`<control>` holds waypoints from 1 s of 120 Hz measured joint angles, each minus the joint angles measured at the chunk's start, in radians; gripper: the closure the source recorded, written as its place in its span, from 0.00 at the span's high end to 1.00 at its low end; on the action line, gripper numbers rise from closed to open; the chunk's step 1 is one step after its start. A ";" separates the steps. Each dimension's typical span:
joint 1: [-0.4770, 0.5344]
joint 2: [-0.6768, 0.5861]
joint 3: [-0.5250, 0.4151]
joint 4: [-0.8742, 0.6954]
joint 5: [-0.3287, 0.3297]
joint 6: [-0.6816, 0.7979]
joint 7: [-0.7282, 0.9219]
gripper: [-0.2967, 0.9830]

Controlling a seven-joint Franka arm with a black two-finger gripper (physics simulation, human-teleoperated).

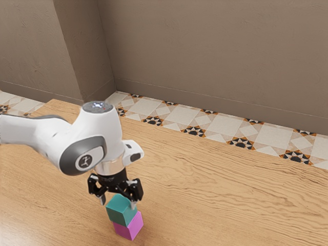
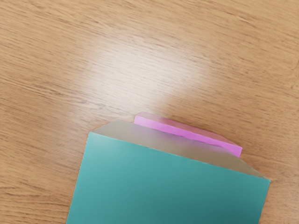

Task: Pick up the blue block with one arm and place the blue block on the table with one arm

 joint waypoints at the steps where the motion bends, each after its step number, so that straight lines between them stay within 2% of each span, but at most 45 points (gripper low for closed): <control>1: 0.000 0.003 0.000 0.000 0.000 0.002 0.001 0.77; 46: 0.009 0.073 -0.001 0.000 0.010 0.062 0.054 0.75; 87: 0.014 0.073 -0.001 0.000 0.013 0.075 0.097 0.59; 120: 0.033 0.045 0.004 0.045 0.016 0.064 0.119 0.54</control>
